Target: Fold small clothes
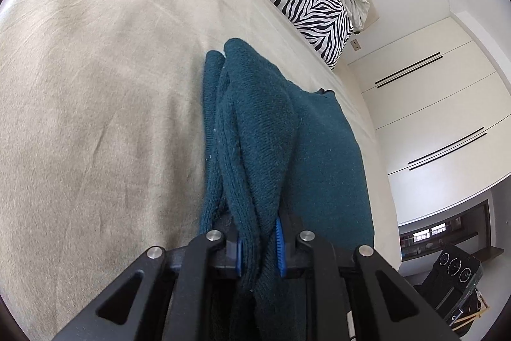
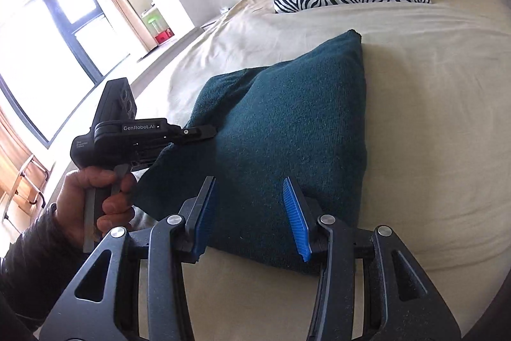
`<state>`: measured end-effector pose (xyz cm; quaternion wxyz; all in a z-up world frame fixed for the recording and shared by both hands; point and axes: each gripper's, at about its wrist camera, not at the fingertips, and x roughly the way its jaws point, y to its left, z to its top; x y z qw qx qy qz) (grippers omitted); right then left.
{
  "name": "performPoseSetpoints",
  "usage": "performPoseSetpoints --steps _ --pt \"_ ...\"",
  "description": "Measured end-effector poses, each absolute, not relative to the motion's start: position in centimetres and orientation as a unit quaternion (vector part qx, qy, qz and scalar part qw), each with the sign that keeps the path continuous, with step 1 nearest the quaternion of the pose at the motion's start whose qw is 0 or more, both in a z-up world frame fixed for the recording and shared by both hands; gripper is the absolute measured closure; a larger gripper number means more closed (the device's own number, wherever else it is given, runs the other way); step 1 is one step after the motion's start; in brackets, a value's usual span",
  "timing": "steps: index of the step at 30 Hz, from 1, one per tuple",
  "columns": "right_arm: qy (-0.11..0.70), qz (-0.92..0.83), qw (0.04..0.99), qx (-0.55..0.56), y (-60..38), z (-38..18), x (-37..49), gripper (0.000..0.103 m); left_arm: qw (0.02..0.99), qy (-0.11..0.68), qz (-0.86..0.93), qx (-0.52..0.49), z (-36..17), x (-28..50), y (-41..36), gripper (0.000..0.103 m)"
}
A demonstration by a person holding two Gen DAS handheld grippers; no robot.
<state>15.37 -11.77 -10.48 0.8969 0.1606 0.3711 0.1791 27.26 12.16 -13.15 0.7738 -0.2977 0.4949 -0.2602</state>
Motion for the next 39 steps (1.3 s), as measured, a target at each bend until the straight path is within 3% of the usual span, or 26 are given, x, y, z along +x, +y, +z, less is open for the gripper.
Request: performPoseSetpoints --steps 13,20,22,23,26,30,35,39 --pt "0.386 0.262 0.808 0.359 -16.3 -9.3 24.1 0.060 0.781 0.479 -0.272 -0.294 -13.8 26.8 12.2 0.083" --pt "0.412 0.245 0.764 0.431 -17.9 -13.4 31.0 0.060 0.782 0.463 -0.287 -0.303 -14.7 26.8 12.9 0.083" --pt "0.414 0.242 0.746 0.461 -18.7 -15.4 32.1 0.065 0.781 0.461 -0.288 -0.306 -14.9 26.8 13.0 0.083" --pt "0.409 0.244 0.744 0.468 -19.1 -15.9 32.3 0.072 0.782 0.460 -0.290 -0.306 -14.9 26.8 13.0 0.083" --pt "0.403 0.254 0.748 0.462 -19.6 -15.9 31.9 0.073 0.783 0.457 -0.291 -0.305 -14.8 26.7 12.9 0.083" --pt "0.400 0.260 0.749 0.460 -19.2 -13.9 28.9 0.061 0.793 0.454 -0.277 -0.296 -13.8 25.8 12.9 0.083" --pt "0.446 0.273 0.742 0.420 -16.6 -16.0 24.9 0.060 0.830 0.442 -0.222 -0.257 -10.9 23.0 12.9 0.082" --pt "0.423 0.257 0.748 0.442 -16.9 -18.3 23.6 0.069 0.856 0.417 -0.191 -0.239 -8.1 20.8 12.7 0.082"
